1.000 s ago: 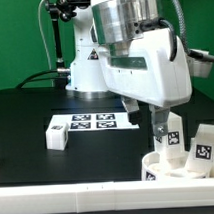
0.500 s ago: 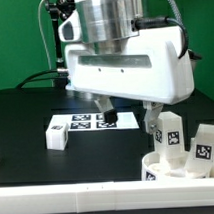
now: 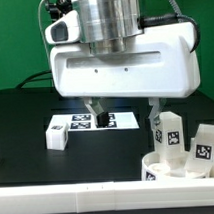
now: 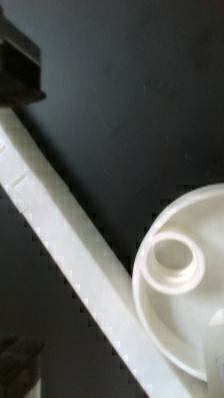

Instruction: Assemble stool

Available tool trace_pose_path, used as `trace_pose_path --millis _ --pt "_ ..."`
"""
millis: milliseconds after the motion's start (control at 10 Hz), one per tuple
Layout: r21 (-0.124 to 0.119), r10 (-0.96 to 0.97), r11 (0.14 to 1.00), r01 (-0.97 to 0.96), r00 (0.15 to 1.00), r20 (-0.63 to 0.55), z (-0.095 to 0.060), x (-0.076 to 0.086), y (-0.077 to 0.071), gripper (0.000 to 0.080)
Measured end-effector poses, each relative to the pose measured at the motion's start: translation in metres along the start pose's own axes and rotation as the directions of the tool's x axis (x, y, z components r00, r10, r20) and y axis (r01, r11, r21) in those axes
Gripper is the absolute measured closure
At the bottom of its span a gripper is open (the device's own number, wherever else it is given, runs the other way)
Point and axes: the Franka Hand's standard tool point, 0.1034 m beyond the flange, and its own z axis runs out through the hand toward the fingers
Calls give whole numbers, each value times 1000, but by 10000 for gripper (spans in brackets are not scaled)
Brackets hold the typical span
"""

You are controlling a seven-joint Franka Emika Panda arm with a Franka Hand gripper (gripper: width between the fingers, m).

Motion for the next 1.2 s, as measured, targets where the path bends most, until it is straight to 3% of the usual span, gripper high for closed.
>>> trace_pose_path --millis 100,200,500,600,1000,1200 --pt "-19 -109 994 109 994 -7 2 0 7 150" --pt "-19 -127 992 127 991 -28 4 -1 26 150" --pt "-30 -166 986 166 986 -16 11 -1 108 150" --pt "-27 -149 989 148 989 -15 10 2 115 150" --pt "-34 -166 986 165 986 -12 13 1 116 150" --pt "-81 -292 953 293 956 27 27 -16 129 150"
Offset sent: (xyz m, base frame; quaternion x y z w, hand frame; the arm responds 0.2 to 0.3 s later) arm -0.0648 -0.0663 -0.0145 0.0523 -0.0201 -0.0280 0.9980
